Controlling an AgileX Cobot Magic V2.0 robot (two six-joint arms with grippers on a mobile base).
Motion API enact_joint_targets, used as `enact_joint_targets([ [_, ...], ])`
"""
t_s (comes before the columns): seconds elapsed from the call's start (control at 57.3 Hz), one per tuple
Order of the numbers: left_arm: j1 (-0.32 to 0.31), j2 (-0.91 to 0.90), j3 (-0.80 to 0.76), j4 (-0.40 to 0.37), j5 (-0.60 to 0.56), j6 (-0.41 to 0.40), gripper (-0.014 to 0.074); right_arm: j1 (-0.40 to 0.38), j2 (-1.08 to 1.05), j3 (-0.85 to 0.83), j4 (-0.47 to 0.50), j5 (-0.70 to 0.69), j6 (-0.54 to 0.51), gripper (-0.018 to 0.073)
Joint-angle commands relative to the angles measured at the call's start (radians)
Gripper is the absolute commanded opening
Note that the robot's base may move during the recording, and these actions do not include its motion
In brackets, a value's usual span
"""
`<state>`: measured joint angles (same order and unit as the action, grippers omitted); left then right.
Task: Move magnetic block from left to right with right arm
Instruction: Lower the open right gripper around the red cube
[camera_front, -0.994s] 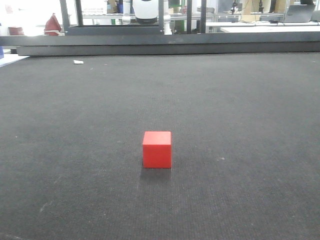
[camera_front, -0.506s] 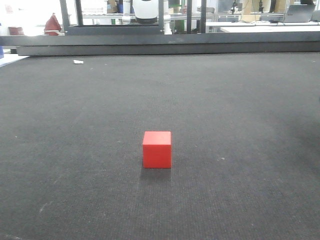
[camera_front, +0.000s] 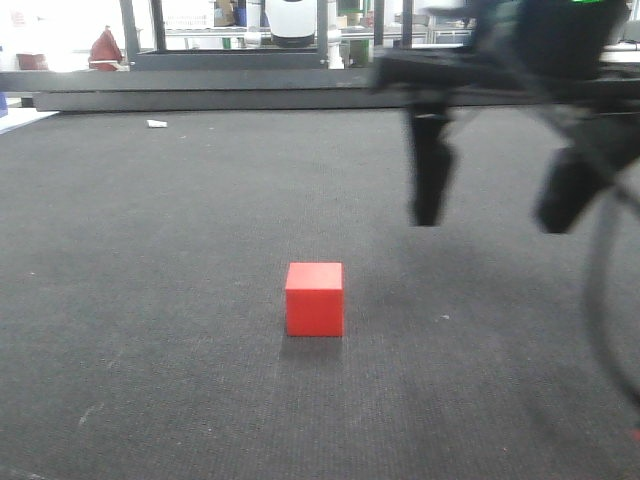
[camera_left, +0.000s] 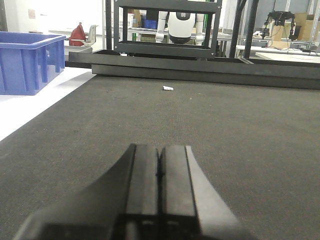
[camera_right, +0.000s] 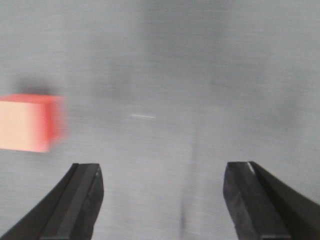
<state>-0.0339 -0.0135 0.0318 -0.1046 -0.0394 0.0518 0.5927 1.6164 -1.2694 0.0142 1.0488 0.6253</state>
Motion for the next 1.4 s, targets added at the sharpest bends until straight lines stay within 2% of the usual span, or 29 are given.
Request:
enact_joint_targets([
  [0.0, 0.000, -0.012, 0.008, -0.005, -0.086, 0.000, -0.0126, 0.040, 0.022, -0.097, -0.005, 0.009, 0.014, 0.0596],
  [0.366, 0.000, -0.012, 0.008, -0.005, -0.086, 0.000, -0.0126, 0.140, 0.221, -0.289, -0.004, 0.033, 0.091, 0.0596],
  [1.047, 0.000, -0.012, 0.008, -0.005, -0.086, 0.000, -0.0126, 0.148, 0.315, -0.307, 0.001, 0.008, 0.151, 0.0593],
  [1.151, 0.000, -0.012, 0.008, -0.005, -0.086, 0.000, -0.0126, 0.150, 0.315, -0.307, 0.001, 0.007, 0.151, 0.0503],
  [1.308, 0.000, -0.012, 0.008, -0.005, -0.086, 0.000, -0.0126, 0.150, 0.315, -0.307, 0.001, 0.007, 0.151, 0.0265],
  [1.378, 0.000, -0.012, 0.008, -0.005, -0.086, 0.000, -0.0126, 0.150, 0.314, -0.307, 0.001, 0.007, 0.151, 0.0225],
])
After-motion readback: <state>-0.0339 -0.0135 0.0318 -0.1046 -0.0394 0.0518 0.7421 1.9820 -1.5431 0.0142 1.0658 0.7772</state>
